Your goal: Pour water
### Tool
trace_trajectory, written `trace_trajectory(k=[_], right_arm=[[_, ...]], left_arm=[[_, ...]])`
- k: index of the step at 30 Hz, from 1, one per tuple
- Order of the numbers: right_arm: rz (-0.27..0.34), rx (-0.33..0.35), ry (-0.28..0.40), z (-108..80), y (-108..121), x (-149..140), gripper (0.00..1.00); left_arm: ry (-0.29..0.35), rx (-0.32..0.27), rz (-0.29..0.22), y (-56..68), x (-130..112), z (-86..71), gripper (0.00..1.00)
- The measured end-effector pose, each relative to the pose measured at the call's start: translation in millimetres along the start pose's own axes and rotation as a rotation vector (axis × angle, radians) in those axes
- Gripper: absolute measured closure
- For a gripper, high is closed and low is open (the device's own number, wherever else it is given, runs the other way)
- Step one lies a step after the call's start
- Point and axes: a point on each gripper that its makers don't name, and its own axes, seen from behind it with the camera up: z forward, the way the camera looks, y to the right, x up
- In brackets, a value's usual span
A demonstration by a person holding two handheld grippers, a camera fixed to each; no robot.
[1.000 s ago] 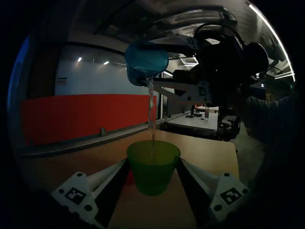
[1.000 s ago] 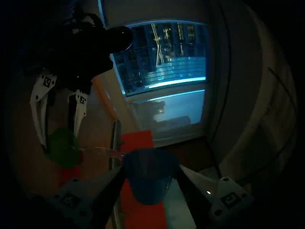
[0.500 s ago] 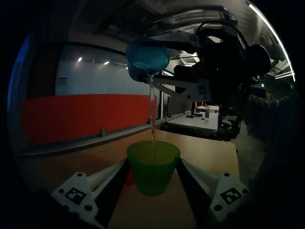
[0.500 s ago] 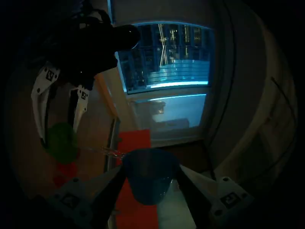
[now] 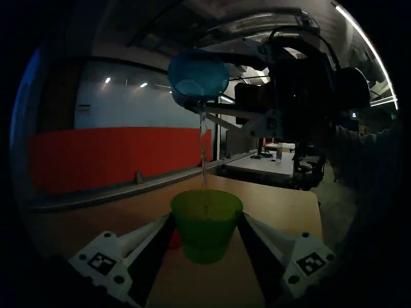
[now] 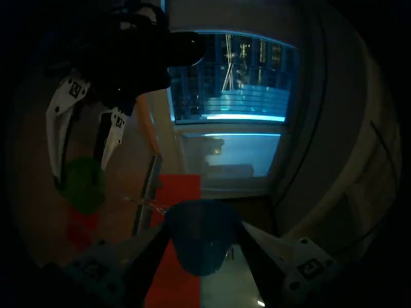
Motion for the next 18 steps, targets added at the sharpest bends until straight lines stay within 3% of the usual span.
trace_trajectory(k=[18], right_arm=[[-0.145, -0.016, 0.008, 3.5, 2.5, 18.4, 0.10]], left_arm=[[0.002, 0.005, 0.000, -1.2, -0.4, 0.4, 0.15]])
